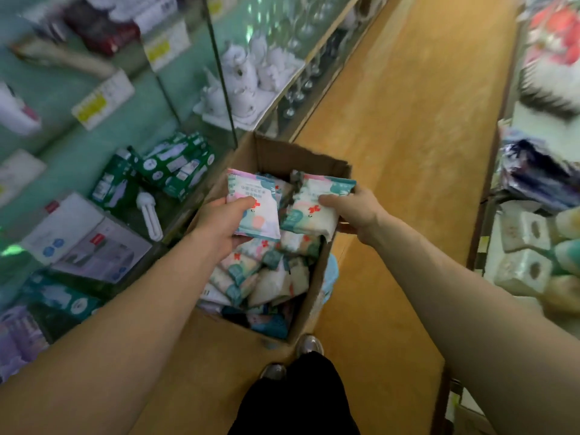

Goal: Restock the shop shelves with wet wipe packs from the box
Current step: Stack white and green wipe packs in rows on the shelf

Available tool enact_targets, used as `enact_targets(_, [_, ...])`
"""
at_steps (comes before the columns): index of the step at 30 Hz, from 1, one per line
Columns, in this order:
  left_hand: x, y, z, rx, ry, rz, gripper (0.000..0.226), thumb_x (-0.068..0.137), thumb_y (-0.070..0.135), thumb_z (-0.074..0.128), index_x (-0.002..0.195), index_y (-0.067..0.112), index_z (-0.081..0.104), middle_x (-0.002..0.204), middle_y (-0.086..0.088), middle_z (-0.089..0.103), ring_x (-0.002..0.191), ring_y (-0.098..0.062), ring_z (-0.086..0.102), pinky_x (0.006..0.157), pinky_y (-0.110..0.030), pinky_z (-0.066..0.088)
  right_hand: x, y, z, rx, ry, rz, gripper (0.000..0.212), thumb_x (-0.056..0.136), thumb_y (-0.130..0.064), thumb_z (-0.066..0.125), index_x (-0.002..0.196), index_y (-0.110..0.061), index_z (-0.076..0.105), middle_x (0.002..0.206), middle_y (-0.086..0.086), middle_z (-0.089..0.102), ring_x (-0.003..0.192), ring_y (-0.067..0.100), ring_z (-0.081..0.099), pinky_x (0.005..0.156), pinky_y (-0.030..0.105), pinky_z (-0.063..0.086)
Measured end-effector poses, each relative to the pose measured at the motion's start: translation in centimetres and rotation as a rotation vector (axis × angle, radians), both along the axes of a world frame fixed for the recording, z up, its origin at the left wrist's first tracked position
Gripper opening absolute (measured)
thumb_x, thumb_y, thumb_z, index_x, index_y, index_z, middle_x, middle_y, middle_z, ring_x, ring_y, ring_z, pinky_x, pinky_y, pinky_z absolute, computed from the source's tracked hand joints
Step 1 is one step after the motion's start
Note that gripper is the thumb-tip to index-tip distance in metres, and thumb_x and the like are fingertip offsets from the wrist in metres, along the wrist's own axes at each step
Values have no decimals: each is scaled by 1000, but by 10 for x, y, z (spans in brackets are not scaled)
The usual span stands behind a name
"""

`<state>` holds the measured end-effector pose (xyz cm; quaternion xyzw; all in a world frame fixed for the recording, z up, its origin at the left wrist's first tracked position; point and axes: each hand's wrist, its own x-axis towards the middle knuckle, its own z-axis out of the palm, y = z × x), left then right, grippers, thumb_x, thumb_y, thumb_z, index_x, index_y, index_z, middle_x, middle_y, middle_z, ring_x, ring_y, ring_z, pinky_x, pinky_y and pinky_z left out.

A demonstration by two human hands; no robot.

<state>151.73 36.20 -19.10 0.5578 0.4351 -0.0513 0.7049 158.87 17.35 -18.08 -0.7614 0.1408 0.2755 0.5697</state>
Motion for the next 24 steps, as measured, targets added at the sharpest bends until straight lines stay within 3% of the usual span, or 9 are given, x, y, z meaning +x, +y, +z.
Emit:
enact_targets(3, [13,-16,34,7,-53,-86,18,91,11,61,108,15,58,82,-5,66,66,-18,64,56,-30,54,-3,-26,40,31,-29,-105,14,87,-13,67,99,-15,59,88,3,68,65,12,63,46,18,48])
enact_targets(6, [24,-39,67,16,-108,-175,5,91,10,61,95,14,59,81,-5,66,69,-19,63,69,-35,52,-10,-57,77,40,-74,-182,22,87,-14,66,107,-10,59,92,6,70,67,13,66,45,17,49])
enact_targets(9, [36,-71,99,15,-173,-289,8,91,10,60,97,14,60,83,-6,66,68,-19,63,67,-35,53,-18,-95,109,34,-141,-241,16,88,-14,65,102,-9,59,87,5,70,66,13,66,51,20,50])
enact_targets(12, [46,-110,124,23,-224,-398,18,90,10,60,108,12,60,85,-6,67,68,-18,63,59,-31,55,-26,-135,131,13,-185,-293,9,88,-15,64,94,-10,59,89,8,70,74,19,66,72,33,55])
enact_targets(14, [50,-145,138,24,-240,-472,23,89,11,62,113,11,60,89,-7,67,72,-20,64,64,-34,56,-36,-169,145,-8,-204,-348,9,88,-15,64,91,-11,58,91,9,70,80,22,67,81,39,55])
enact_targets(19, [53,-246,168,57,-281,-677,16,88,11,64,103,14,56,86,-5,65,70,-17,62,61,-31,53,-63,-267,171,-18,-240,-511,15,89,-16,63,102,-9,60,92,9,70,77,22,66,67,31,53])
enact_targets(24, [50,-363,192,56,-320,-844,10,87,11,66,91,15,57,84,-5,66,71,-18,64,65,-34,55,-105,-374,194,-21,-292,-692,6,89,-13,63,92,-8,61,77,4,68,66,18,65,67,30,54])
